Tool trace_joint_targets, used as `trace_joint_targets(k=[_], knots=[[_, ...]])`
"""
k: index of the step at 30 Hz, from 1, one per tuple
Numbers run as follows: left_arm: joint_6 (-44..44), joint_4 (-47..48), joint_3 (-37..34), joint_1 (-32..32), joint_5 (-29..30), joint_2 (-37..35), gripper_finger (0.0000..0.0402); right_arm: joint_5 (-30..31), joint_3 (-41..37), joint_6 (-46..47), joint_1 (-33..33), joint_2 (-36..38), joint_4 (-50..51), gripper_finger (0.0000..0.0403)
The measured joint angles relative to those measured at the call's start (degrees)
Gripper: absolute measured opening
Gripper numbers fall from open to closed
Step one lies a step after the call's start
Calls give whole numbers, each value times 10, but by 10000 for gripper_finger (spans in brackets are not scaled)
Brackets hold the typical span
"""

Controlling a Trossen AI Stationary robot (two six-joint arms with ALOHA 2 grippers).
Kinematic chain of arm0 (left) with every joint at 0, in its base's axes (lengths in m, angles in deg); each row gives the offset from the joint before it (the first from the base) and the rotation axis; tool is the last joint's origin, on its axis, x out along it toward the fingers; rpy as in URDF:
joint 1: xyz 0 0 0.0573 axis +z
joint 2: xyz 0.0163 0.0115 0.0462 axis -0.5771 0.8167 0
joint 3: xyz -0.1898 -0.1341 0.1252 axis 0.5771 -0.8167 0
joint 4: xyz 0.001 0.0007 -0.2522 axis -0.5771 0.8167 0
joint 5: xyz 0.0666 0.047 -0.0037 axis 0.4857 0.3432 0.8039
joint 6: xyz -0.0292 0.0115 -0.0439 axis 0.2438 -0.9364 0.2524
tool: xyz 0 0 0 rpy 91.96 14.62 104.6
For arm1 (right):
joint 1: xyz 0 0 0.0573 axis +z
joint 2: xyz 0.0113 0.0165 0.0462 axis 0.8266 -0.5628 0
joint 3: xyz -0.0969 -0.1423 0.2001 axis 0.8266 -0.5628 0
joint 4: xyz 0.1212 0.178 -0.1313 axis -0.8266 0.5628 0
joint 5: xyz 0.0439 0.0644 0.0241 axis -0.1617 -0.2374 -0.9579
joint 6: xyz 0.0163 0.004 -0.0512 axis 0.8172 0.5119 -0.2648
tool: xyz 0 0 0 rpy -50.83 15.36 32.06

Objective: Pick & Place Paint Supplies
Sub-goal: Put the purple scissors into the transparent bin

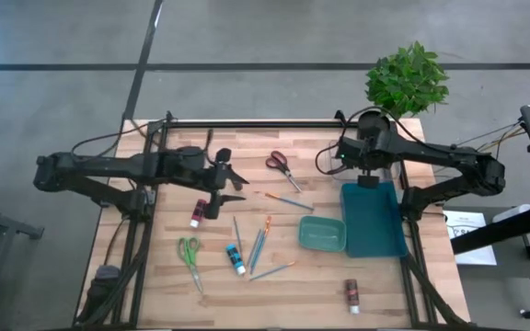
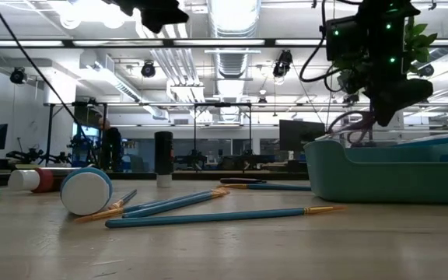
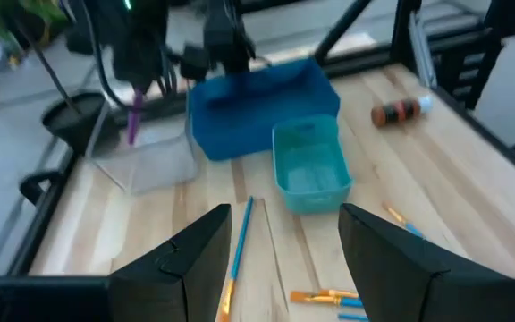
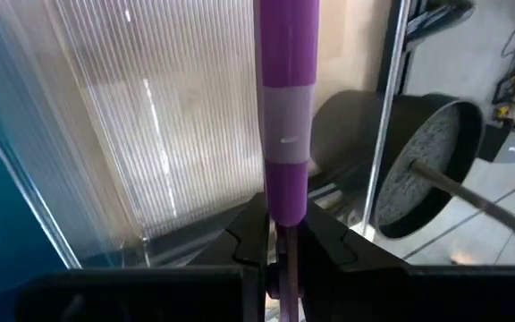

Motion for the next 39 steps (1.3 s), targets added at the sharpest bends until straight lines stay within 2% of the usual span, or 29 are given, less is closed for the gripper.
trace_joint_targets(k=[6,11,15,26,39], knots=[[3,-37,-35,0,-4,-61,214,0,-5,-1,-12,0,-4,25],[7,-51,-53,-1,-6,-87,214,-24,-9,-8,-32,0,-21,25],[7,-56,-57,-1,-6,-89,214,-28,-9,-17,-48,0,-33,25],[6,-58,-57,-1,-6,-89,214,-90,-30,-26,-77,0,-36,25],[6,-63,-57,-1,-4,-89,214,-111,-89,-52,-108,0,-135,25]])
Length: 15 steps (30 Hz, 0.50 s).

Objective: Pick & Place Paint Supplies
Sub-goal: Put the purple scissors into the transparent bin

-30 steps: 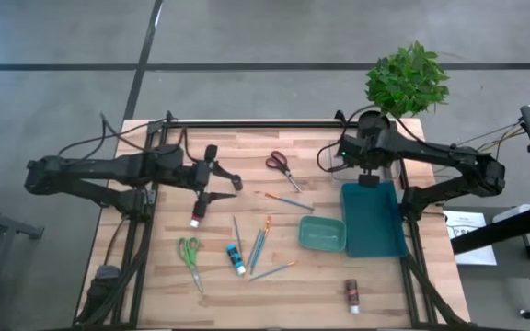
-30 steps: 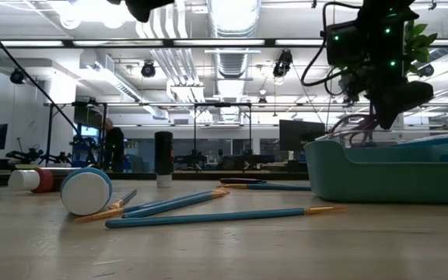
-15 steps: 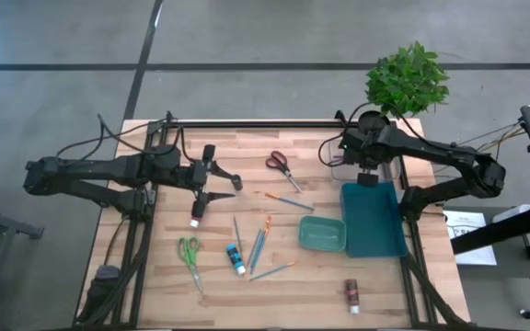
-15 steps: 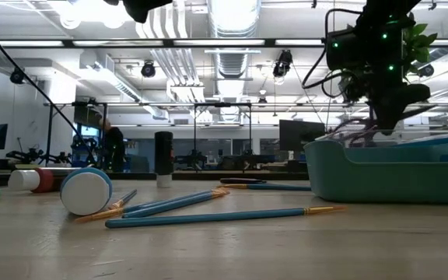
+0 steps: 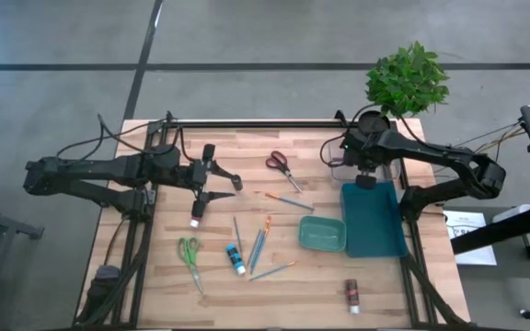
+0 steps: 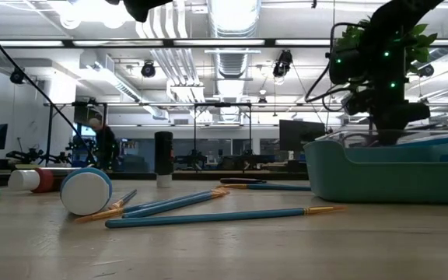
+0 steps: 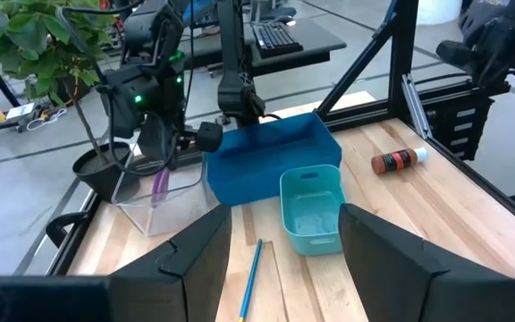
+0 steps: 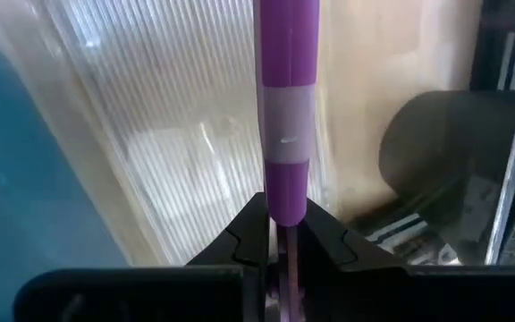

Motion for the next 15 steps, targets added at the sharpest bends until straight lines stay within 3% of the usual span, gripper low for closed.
trace_joint_targets(k=[15], knots=[[-1,1,0,0,0,0,214,-39,-18,-21,-48,0,-32,25]])
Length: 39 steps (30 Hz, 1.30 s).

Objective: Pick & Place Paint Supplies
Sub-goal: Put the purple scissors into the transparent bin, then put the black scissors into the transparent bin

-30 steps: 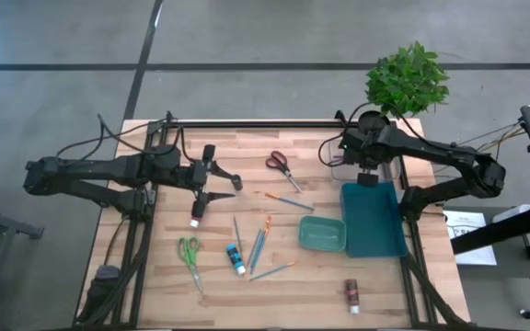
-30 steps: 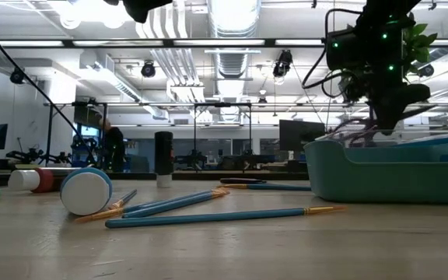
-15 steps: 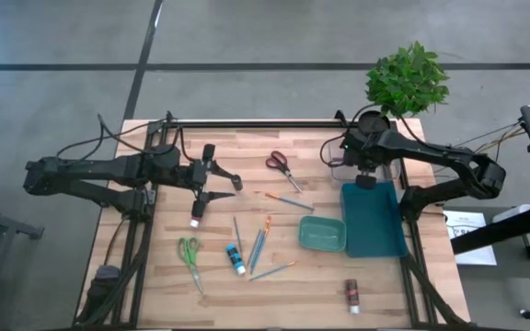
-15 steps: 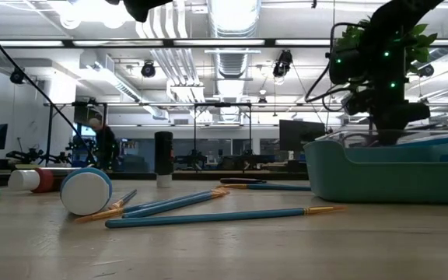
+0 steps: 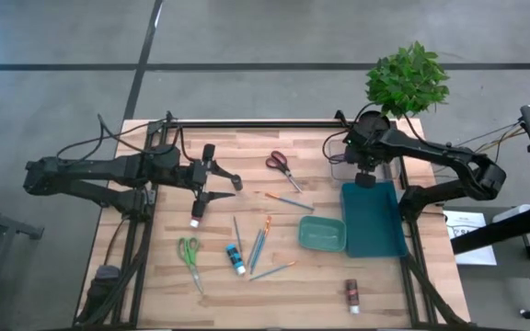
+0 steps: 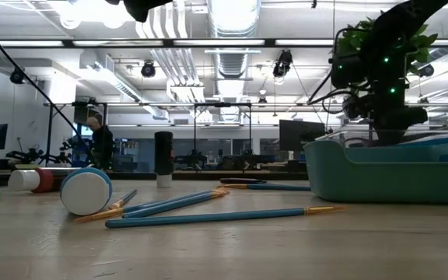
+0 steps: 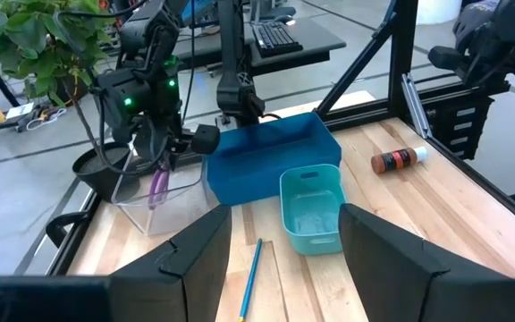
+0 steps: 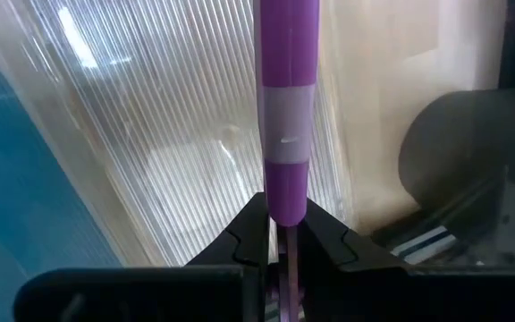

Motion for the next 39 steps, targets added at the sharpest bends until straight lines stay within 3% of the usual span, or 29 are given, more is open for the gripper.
trace_joint_targets(k=[5,13,19,34,39], knots=[[-1,0,-2,0,0,0,214,4,-5,-3,0,0,-3,35],[-3,0,-2,0,0,0,214,7,-8,-5,0,0,-31,119],[-3,0,-2,0,0,0,214,23,-4,-4,0,0,-30,156],[-2,-15,-15,0,0,0,214,35,53,43,1,59,-6,164],[-2,-19,-24,0,0,0,214,-22,78,72,7,105,-6,164]])
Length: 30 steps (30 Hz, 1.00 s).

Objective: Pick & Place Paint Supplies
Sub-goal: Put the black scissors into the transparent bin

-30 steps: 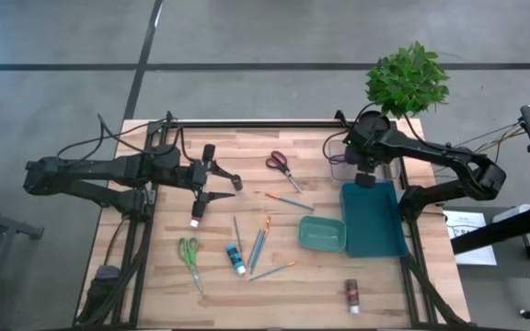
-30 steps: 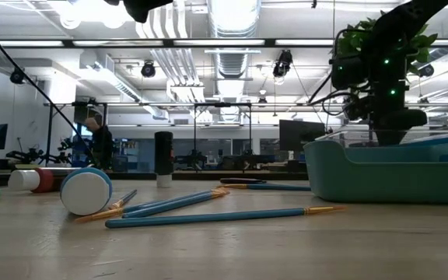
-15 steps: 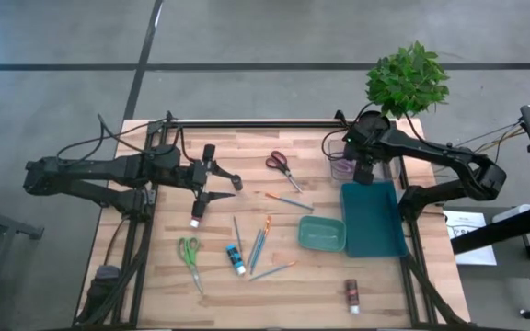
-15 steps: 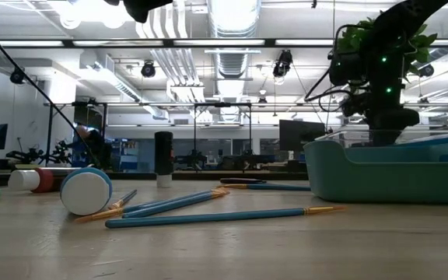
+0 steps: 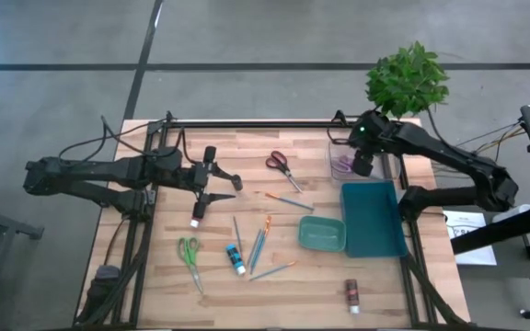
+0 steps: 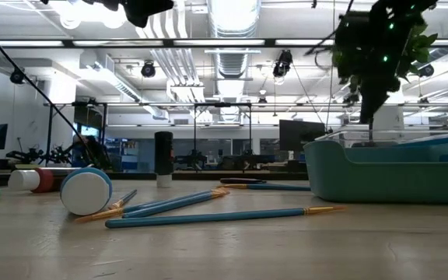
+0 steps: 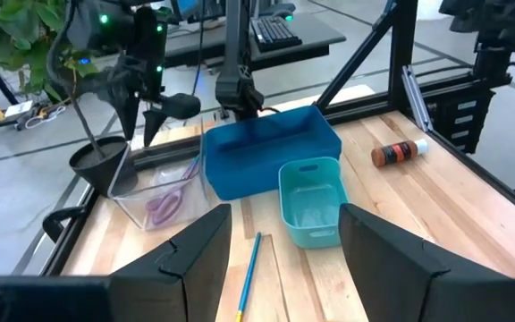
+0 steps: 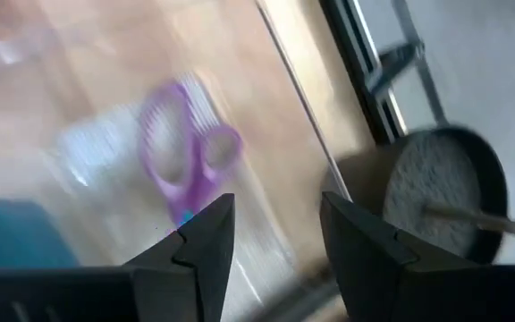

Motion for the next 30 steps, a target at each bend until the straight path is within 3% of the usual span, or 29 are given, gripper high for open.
trace_joint_targets(k=[4,9,11,21,30], knots=[[0,0,-4,0,0,0,214,-54,16,24,15,34,-8,164],[-1,-9,-4,0,0,0,214,-183,17,51,52,58,-54,164],[-1,-18,-4,0,1,0,214,-205,17,71,78,57,-77,164],[15,-22,-4,0,72,0,214,-103,27,186,225,-13,-214,164],[31,-25,-3,0,81,0,214,-3,98,293,266,-153,-211,164]])
